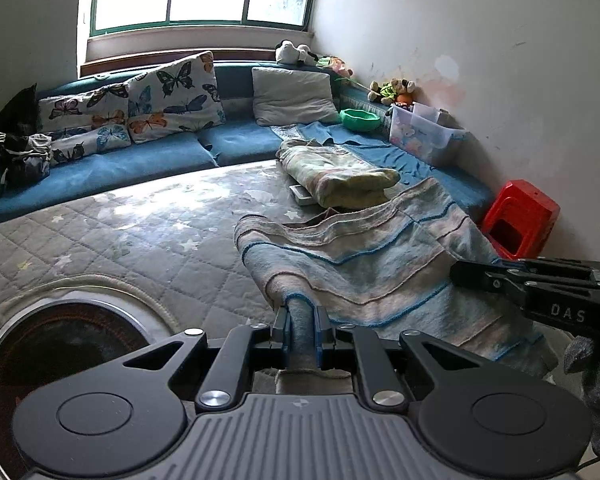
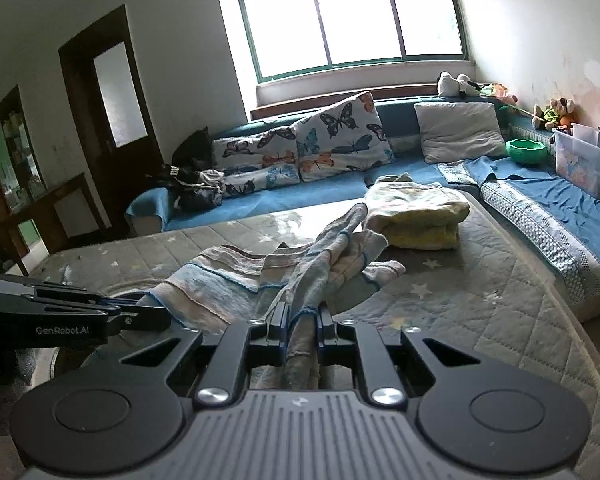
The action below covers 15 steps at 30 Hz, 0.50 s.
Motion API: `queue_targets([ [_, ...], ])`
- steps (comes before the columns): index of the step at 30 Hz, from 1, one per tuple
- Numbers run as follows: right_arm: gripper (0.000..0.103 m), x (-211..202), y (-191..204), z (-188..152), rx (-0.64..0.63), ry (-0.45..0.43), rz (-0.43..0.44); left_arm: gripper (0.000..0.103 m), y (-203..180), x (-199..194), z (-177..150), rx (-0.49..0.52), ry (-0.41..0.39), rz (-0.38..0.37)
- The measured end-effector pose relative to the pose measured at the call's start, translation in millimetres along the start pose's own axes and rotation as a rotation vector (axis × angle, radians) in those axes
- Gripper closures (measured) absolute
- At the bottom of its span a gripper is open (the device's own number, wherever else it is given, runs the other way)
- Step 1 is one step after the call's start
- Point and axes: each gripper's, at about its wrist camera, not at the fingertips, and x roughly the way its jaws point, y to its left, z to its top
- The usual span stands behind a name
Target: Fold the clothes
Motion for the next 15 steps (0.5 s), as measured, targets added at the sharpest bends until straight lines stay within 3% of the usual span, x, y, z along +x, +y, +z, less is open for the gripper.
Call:
queue_targets([
  [15, 0.091, 27.8, -20.5, -9.4, -0.009, 0.081, -0.028, 0.091, -5.4, 36.2, -9.2, -0.024, 0.081, -0.007],
])
